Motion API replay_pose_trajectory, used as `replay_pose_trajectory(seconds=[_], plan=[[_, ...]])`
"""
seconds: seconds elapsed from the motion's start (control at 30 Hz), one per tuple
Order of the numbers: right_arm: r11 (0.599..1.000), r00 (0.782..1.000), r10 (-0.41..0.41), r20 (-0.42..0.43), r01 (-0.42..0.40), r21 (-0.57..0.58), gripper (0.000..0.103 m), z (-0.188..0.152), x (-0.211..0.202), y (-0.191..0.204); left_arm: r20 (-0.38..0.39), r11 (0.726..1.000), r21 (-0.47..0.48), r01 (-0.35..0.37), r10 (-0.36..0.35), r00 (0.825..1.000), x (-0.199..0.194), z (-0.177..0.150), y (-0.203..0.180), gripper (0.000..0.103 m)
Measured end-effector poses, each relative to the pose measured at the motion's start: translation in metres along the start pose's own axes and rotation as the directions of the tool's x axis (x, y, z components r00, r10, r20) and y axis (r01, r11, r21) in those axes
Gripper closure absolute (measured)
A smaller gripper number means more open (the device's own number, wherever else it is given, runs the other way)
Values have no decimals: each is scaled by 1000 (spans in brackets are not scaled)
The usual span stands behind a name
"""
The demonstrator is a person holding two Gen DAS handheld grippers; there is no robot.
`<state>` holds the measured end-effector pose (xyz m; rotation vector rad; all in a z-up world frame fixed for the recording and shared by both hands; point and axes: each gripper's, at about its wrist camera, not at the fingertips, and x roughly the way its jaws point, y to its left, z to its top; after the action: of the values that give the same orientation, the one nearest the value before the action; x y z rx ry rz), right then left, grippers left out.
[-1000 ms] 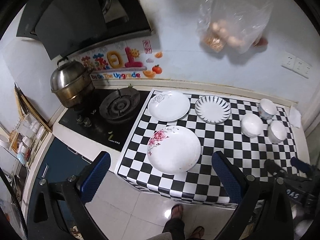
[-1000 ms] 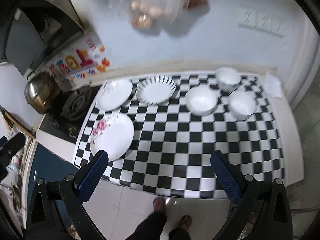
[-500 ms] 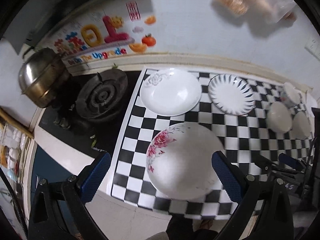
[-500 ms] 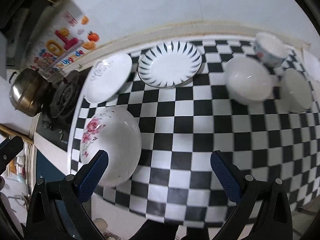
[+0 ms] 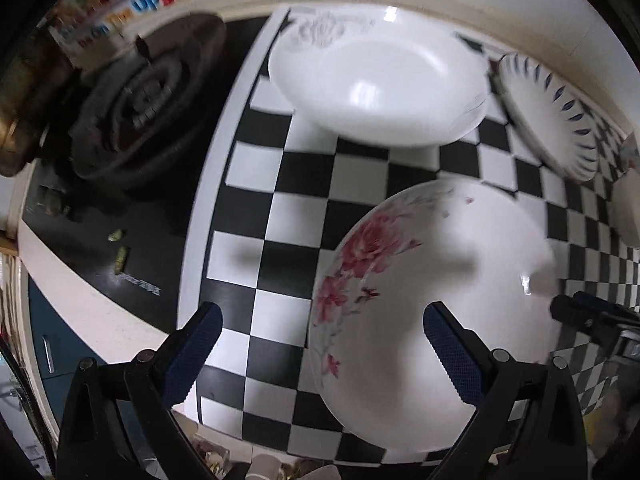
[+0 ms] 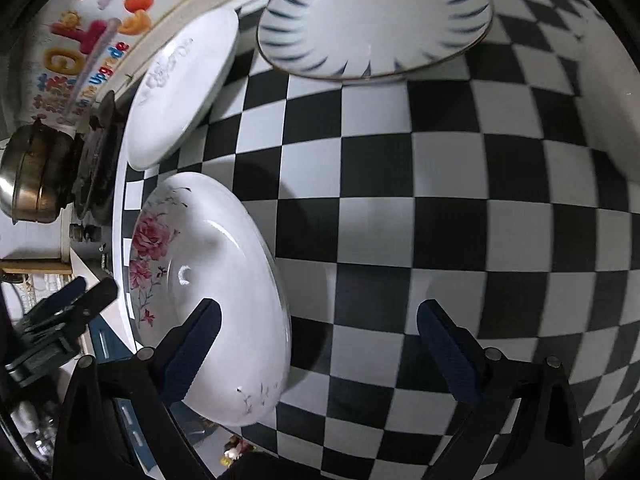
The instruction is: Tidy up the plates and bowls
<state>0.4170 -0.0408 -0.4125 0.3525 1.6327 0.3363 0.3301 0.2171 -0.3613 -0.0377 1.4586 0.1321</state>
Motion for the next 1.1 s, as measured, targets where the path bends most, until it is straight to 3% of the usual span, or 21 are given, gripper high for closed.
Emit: replay_pose_trajectory(seconds=[0.1,0.2,0.3,0.33,0.4,0.43,0.47,0.5,0.63,0.8,1.1], plan=[[1000,999,19,-35,-19,2,11,7,12,5,-52,999,-8,44,-44,998,17,2,6,1],[1000,998,13,-58,-14,-6,22,11,21,12,-89,996,0,87,-87,992,27,2,7,10],[1000,997,1,-80,-3,-24,26,14,25,21,-98,995,20,100,-98,990,30,2,5,26],[1000,996,-9,-88,6,-28,30,15,26,22,-102,994,25,110,-107,989,30,1,4,37],[999,993,28,-113,-30,-17,49,17,30,25,-116,990,29,135,-131,985,32,1,3,53],[999,990,46,-130,-47,-4,49,18,33,26,-121,987,24,158,-154,981,31,0,3,61],[999,991,42,-127,-43,0,58,18,33,27,-118,984,16,175,-172,978,30,0,4,64],[999,991,41,-126,-42,-5,73,18,34,30,-115,985,12,175,-172,978,28,0,5,64],[1000,992,-1,-127,-1,-14,82,17,39,36,-109,982,-4,186,-186,977,19,-2,10,66],[1000,993,-20,-120,19,-6,82,14,35,34,-95,981,24,192,-189,977,4,-8,3,66],[997,999,-19,-48,22,71,82,-5,-13,-8,-83,956,169,238,-227,970,-44,-11,-50,66]])
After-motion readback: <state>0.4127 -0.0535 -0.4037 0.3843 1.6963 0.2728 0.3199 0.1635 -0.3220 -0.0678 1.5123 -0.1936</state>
